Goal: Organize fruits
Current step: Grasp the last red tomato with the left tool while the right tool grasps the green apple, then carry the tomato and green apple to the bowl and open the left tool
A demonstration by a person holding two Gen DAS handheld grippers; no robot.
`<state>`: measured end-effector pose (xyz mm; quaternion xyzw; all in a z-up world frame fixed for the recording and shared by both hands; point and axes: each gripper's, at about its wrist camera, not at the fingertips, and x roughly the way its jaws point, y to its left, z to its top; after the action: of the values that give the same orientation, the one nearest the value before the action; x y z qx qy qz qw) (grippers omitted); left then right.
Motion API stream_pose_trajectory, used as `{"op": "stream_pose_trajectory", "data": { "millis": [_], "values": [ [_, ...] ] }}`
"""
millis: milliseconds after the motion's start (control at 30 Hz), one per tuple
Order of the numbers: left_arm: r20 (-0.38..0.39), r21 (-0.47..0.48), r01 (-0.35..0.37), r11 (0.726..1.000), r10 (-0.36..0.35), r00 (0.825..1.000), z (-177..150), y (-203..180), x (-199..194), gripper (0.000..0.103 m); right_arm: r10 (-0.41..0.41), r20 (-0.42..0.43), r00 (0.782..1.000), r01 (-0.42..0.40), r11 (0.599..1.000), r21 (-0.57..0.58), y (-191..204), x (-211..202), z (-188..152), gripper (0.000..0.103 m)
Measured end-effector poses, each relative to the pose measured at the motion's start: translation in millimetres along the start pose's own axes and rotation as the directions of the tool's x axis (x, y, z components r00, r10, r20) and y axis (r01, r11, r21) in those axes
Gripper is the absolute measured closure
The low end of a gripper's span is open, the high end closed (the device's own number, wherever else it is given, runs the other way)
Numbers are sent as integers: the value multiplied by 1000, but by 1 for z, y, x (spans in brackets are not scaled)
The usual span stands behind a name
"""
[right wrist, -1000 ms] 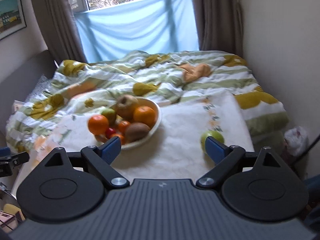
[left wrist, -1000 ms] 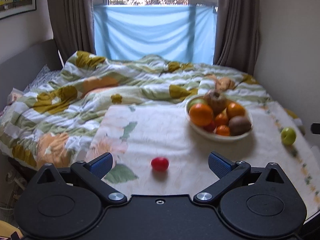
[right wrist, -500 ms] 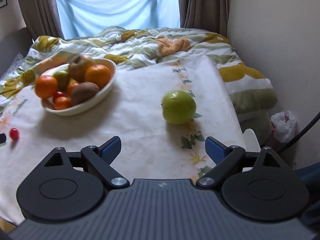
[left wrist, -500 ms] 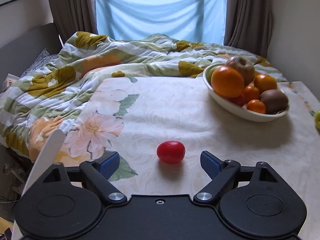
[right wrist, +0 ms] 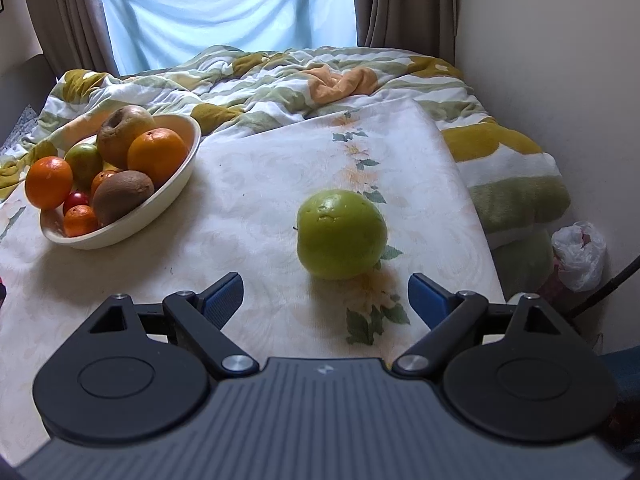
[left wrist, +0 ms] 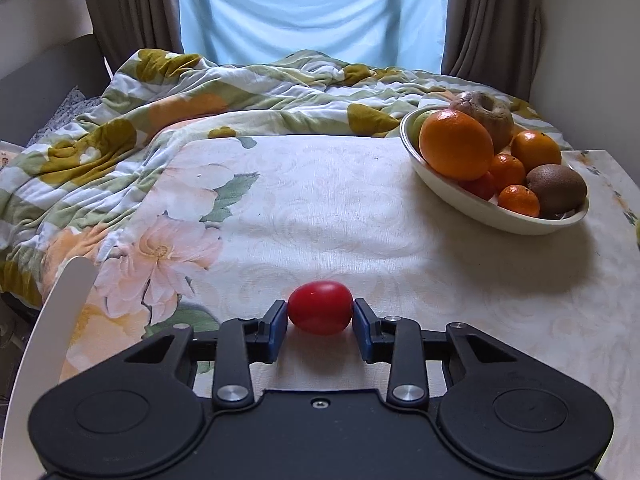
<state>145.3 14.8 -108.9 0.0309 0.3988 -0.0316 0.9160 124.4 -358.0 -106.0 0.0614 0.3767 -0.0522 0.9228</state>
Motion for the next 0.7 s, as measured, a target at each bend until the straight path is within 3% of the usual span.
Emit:
{"op": "stream_pose_trajectory", "data": {
  "millis": [233,400,567,700],
  "values": [
    [-8,7,-6,1000,6,1000,1,-3,0,64,-10,5,1000,10,1000,6,-5,14,13,1],
    [-15,6,-6,1000,6,1000,2,-4,1,64,1,-7,1000,-1,1000,21,-10,23,18,20],
    [-17,8,1,1000,-1,1000,2,-7,0,64,6,-3,1000,-6,1000,25,-13,25,21,31],
    [-12,7,9,1000,-9,1000,3,-9,-4,64,5,-2,1000,-5,1000,24,-12,23,21,32]
  ]
}}
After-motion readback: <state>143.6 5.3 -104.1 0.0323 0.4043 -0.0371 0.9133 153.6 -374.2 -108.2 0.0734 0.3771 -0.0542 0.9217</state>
